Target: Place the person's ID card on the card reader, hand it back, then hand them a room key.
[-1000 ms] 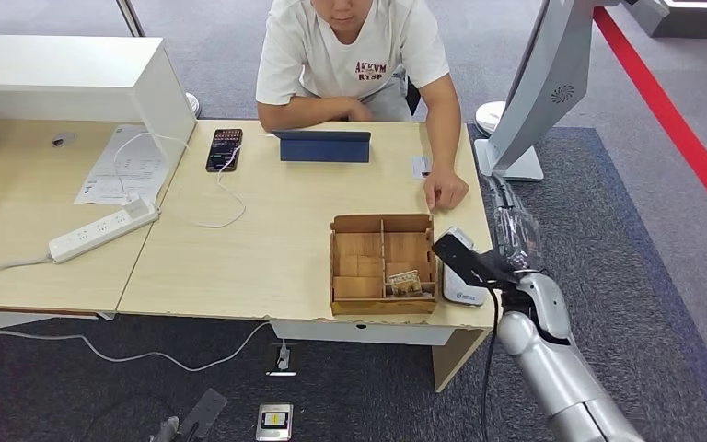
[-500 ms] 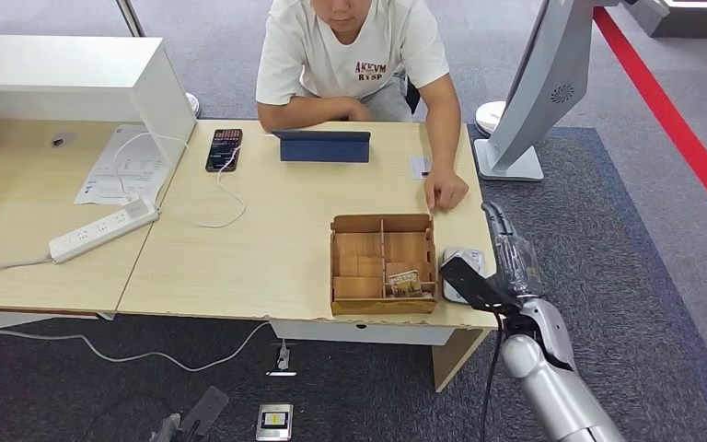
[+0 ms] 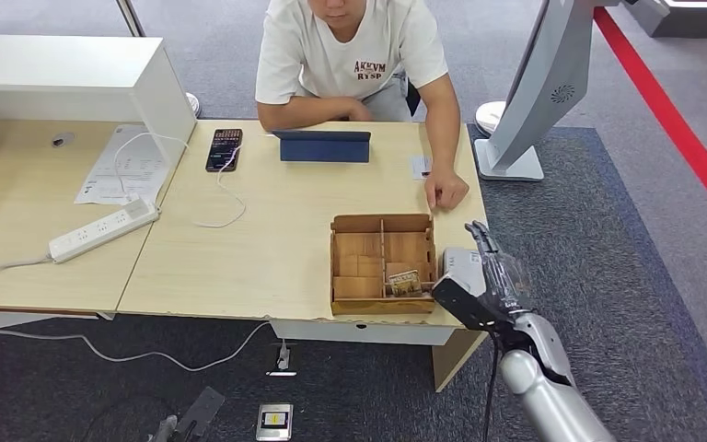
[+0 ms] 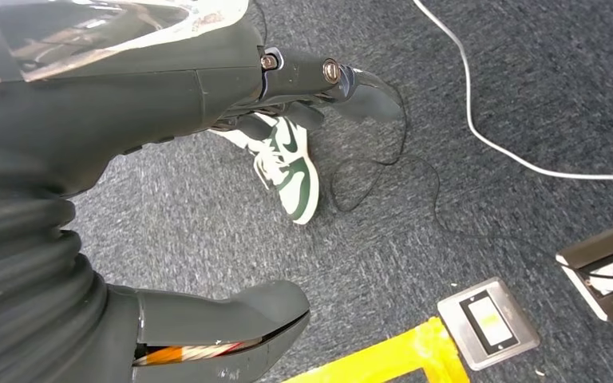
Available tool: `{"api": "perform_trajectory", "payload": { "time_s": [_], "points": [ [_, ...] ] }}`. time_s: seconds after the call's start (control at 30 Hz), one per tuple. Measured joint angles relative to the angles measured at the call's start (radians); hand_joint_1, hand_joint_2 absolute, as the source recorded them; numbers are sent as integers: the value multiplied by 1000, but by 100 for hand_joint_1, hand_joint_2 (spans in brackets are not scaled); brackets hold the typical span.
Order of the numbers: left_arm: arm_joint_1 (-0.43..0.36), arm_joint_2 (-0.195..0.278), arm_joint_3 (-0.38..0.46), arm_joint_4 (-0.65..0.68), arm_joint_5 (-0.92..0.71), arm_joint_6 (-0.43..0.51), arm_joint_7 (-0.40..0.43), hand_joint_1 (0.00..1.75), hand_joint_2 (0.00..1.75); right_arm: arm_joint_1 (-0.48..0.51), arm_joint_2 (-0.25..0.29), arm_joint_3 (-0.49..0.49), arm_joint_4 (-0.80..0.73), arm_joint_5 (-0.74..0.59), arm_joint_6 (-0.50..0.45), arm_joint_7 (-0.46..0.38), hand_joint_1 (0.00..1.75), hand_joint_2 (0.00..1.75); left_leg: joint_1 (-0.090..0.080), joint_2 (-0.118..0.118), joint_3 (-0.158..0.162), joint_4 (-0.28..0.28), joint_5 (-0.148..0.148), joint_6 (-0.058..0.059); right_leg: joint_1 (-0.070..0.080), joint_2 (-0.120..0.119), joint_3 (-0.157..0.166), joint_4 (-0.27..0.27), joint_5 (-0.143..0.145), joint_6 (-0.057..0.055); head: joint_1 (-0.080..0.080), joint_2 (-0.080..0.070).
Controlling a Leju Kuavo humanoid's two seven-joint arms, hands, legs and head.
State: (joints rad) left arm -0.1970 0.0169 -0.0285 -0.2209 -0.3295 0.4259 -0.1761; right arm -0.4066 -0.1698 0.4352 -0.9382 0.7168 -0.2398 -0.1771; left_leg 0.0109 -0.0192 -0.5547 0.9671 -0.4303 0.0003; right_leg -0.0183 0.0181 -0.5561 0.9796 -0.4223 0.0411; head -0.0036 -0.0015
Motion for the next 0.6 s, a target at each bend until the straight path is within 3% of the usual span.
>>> {"api": "perform_trajectory", "payload": {
  "time_s": [0.27,0.6],
  "points": [
    [4,4,-3,0,19,-4,-4,0,175,38,10,82,-74,9,65,23,0,175,0,0,0,0,0,0,0,0,0,0,0,0,0,0],
    [3,8,-13,0,14,-6,0,0,175,36,20,148,-117,21,71,45,0,175,0,0,0,0,0,0,0,0,0,0,0,0,0,0]
  ]
}}
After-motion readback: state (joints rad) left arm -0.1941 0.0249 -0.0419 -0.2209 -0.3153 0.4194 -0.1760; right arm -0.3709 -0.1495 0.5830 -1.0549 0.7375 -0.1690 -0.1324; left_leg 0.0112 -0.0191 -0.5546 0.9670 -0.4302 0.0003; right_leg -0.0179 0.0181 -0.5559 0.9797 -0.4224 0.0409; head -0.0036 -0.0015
